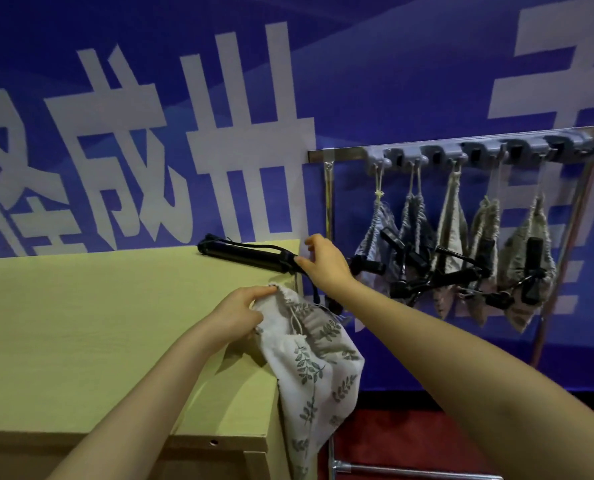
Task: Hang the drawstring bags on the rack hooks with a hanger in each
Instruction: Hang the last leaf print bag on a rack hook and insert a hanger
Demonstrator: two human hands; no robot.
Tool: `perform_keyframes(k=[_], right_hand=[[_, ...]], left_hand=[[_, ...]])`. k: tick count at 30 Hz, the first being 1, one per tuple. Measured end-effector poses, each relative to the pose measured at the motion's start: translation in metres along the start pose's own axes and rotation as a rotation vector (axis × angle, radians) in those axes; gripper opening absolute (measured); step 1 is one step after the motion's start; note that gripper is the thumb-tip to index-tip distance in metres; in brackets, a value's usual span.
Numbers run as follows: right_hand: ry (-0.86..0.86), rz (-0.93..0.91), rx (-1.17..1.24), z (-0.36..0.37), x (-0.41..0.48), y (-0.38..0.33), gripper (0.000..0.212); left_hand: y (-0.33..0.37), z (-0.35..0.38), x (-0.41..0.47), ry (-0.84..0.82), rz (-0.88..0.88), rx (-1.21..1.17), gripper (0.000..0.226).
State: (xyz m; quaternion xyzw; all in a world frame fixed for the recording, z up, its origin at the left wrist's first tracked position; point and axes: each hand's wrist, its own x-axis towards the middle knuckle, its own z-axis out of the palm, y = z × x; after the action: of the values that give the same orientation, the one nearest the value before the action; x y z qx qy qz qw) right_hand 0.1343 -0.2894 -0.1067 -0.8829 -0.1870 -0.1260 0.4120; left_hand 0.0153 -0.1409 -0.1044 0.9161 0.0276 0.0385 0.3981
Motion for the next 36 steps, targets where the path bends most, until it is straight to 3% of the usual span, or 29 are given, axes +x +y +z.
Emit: perform_keyframes(k=[4, 7, 10, 15, 19, 24, 29, 36], right_hand=[[-0.201, 0.031, -0.125, 0.028, 0.035, 0.001, 0.073], [-0.251, 0.023, -0.223, 0.046, 0.054, 0.003, 0.067], [-0.179, 0.045, -0.206, 0.054, 0.063, 0.007, 0.054], [-0.241, 0.169, 0.023, 0.059, 0.071, 0.018, 0.059], [-0.260, 0.152, -0.121, 0.064, 0.072, 0.025, 0.058], [-0.144, 0.101, -0.015, 0.065, 0.062, 0.018, 0.038], [0.079, 0.136, 0.299, 0.033, 0.054, 0.002, 0.030], [0.338, 0.036, 0.308, -0.038, 0.027, -0.015, 0.028]], left_hand=[[-0.015, -0.011, 0.010, -0.061, 0.002, -0.039, 0.068], [-0.022, -0.020, 0.023, -0.059, 0.007, -0.036, 0.068], [-0.021, -0.026, 0.031, -0.043, -0.011, -0.017, 0.067], [-0.022, -0.028, 0.037, -0.035, -0.020, -0.038, 0.066], [-0.025, -0.029, 0.036, -0.026, -0.020, -0.042, 0.066], [-0.021, -0.029, 0.035, -0.012, -0.020, -0.026, 0.066], [-0.009, -0.028, 0.030, 0.023, 0.017, 0.036, 0.065], [0.017, -0.020, 0.012, 0.086, 0.045, 0.054, 0.065]])
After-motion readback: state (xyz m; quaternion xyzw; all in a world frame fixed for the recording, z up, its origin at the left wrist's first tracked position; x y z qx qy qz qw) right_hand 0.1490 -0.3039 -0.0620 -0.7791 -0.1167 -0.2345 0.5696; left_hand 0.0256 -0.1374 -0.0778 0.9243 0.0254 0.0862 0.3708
